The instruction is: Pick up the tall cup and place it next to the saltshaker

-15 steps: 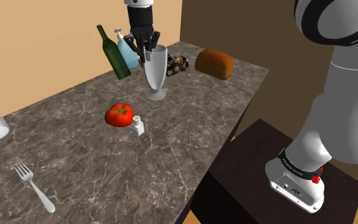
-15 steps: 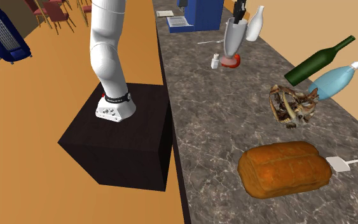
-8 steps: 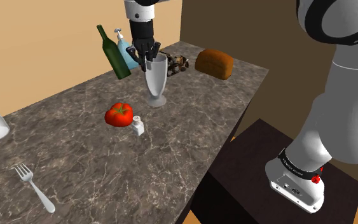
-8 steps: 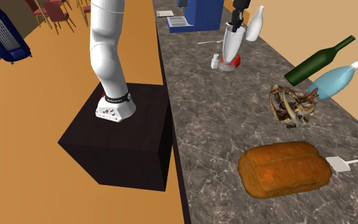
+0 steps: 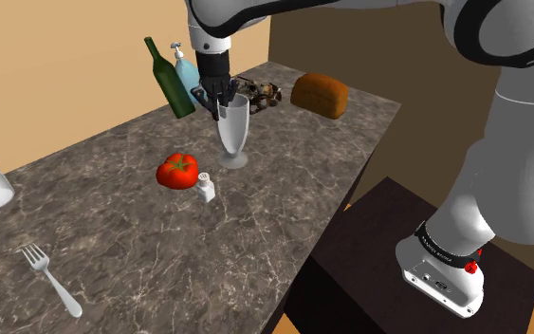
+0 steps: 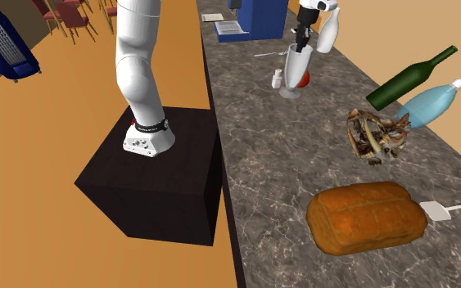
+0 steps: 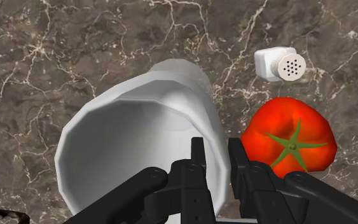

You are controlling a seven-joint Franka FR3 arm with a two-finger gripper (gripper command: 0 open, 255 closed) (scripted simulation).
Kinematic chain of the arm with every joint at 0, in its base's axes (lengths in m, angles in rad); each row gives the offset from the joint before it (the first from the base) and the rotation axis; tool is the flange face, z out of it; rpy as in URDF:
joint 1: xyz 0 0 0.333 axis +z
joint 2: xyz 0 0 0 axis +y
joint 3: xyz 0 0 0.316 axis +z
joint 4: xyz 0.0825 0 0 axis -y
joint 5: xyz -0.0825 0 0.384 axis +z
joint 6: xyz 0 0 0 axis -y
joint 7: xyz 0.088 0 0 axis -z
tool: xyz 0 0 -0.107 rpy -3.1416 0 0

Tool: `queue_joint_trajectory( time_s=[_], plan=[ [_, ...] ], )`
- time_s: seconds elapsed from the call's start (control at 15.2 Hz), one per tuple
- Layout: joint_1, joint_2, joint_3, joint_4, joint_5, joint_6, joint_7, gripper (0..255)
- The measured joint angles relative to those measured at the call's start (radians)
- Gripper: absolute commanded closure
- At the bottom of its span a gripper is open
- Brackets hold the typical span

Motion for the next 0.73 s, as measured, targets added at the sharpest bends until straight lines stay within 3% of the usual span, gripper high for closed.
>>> queue_joint_trajectory(
  time_s=[0.73],
  plan=[
    [0.000, 0.021, 0.000, -0.077, 0.001, 0.099, -0.002, 255]
  ],
)
